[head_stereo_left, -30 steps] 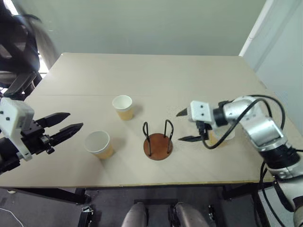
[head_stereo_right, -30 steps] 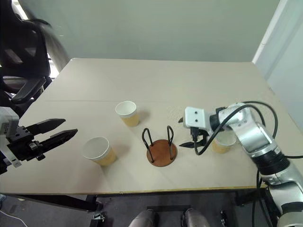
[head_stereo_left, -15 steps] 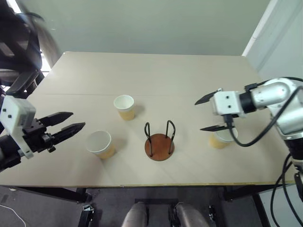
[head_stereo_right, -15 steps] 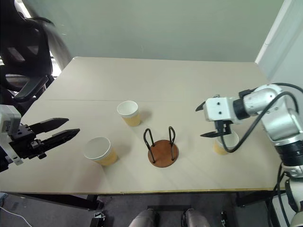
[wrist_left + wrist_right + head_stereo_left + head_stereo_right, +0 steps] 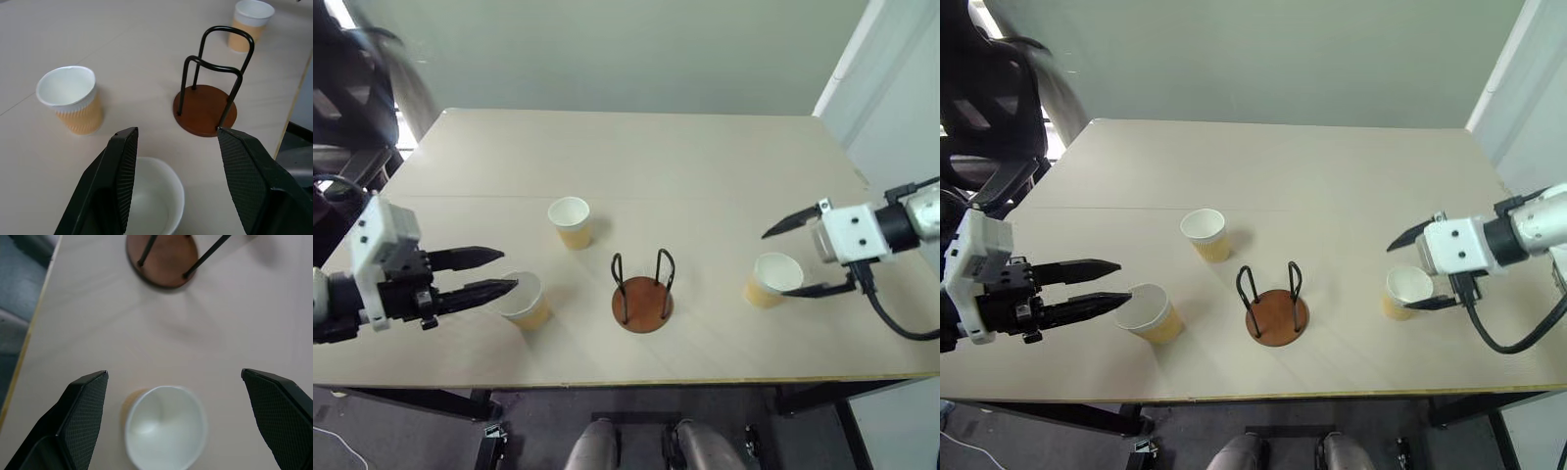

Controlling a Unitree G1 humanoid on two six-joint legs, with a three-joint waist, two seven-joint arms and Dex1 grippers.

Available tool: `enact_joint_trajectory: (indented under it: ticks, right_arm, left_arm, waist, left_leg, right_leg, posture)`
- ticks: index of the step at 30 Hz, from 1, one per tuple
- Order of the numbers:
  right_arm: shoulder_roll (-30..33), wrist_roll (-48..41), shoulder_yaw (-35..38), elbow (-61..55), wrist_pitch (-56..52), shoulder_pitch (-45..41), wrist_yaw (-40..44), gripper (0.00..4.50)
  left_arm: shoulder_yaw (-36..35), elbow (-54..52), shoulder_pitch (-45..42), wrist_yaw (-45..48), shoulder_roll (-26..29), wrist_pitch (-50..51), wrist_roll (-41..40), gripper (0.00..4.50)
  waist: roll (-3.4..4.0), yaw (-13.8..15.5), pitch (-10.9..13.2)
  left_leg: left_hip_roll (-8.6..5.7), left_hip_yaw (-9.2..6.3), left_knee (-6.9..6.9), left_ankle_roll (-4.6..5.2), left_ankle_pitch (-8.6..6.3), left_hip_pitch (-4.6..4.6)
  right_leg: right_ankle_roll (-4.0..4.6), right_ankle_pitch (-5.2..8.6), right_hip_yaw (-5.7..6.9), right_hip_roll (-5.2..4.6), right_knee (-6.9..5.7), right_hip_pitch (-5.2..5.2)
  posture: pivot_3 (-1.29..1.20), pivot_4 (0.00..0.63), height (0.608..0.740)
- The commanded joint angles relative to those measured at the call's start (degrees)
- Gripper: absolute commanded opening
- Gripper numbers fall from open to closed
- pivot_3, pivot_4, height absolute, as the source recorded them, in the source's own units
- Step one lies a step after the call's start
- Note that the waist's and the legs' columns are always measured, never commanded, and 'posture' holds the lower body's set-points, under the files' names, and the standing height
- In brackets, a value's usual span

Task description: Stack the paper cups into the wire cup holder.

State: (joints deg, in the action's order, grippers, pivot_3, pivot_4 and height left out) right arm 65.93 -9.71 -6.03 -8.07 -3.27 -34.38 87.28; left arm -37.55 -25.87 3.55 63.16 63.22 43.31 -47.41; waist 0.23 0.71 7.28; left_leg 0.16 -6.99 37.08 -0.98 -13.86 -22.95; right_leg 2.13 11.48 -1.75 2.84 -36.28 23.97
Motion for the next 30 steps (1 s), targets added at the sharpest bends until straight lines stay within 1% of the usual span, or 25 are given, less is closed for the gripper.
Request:
enact_joint_trajectory:
  ticks: [1,6,9,18,30]
  right_arm:
    - [0.18,4.05,-1.04,0.53,2.67,-0.13,-1.79,4.49]
    - [1.34,7.70,-1.84,4.14,7.49,1.28,-1.62,4.49]
    - [0.89,9.73,-2.86,4.71,9.62,2.66,-1.85,4.49]
    - [-1.23,12.29,-4.78,6.00,11.89,4.34,-3.48,4.49]
    - [-3.55,17.58,-7.80,11.65,14.79,2.77,-4.97,4.49]
  left_arm:
    - [1.08,-2.91,-1.00,-0.24,0.42,-0.21,-0.78,2.76]
    - [-0.08,-5.55,-0.77,-0.58,0.55,1.46,-2.30,2.76]
    - [-0.83,-6.41,-0.22,-0.62,0.65,2.14,-2.68,2.76]
    - [-2.11,-7.01,0.70,-1.09,0.45,2.73,-2.62,2.76]
    - [-2.80,-7.68,0.69,-1.77,0.18,3.05,-2.83,2.76]
  waist:
    - [0.00,-0.12,0.00]
    - [0.00,-0.07,0.00]
    - [0.00,0.01,0.00]
    - [0.01,-0.01,0.01]
    - [0.01,-0.01,0.01]
  left_leg:
    - [0.00,0.00,0.00,0.00,0.00,0.02]
    - [0.01,0.00,0.00,0.03,0.01,0.01]
    - [0.01,0.00,0.00,0.06,-0.01,0.00]
    - [0.01,0.00,0.00,0.09,-0.01,0.03]
    - [0.02,-0.01,0.03,0.13,0.02,0.04]
  right_leg:
    - [0.00,0.00,0.00,0.00,-0.01,0.00]
    - [-0.09,-0.05,0.01,0.00,-0.01,0.00]
    - [-0.15,-0.08,0.01,0.00,0.01,-0.03]
    - [-0.16,-0.09,0.01,0.00,0.00,-0.05]
    - [-0.20,-0.13,0.00,0.00,-0.01,-0.06]
  posture:
    - [0.00,0.150,0.740]
    - [0.00,0.150,0.740]
    - [0.00,0.150,0.740]
    - [0.00,0.150,0.740]
    - [0.00,0.150,0.740]
